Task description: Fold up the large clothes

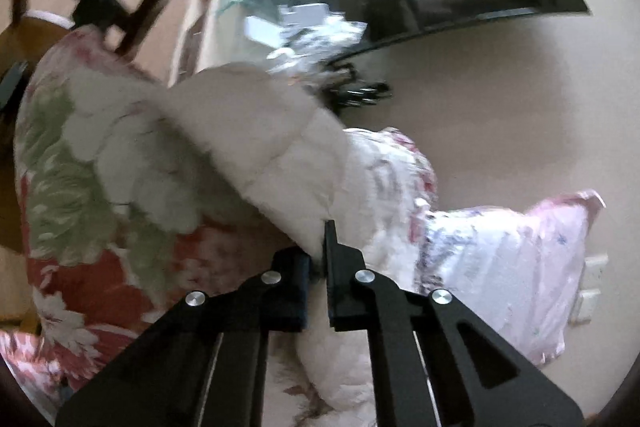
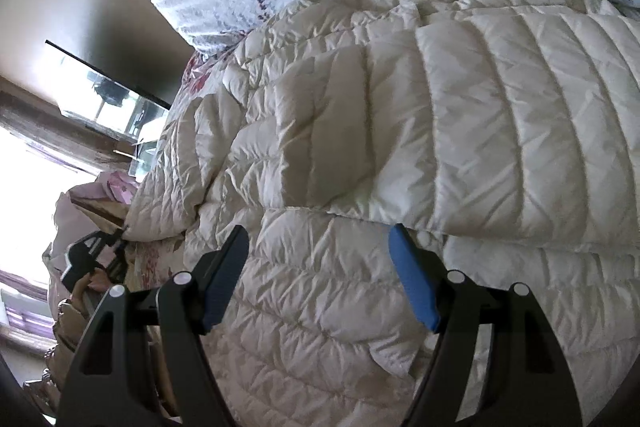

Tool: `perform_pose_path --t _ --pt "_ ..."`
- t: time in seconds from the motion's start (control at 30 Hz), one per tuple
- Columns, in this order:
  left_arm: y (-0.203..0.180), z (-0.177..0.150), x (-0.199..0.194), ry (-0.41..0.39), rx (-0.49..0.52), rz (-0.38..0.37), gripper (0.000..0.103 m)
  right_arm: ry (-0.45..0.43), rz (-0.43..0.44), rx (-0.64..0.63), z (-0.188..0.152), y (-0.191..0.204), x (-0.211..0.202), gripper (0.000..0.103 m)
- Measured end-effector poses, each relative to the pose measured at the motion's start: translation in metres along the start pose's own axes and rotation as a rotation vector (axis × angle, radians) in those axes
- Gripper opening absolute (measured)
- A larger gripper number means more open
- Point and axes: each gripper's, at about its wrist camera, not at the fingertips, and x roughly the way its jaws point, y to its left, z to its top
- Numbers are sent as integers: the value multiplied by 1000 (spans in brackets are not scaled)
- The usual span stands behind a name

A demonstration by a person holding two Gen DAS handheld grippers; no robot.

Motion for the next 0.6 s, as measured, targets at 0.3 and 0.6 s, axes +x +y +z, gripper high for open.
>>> perform_pose_path --t 0.3,0.6 --pt "-104 -49 -5 85 278 -275 4 -34 -12 46 -5 -19 -16 73" --pt "-209 -183 0 290 796 -451 4 -71 -32 107 -11 -43 -36 74"
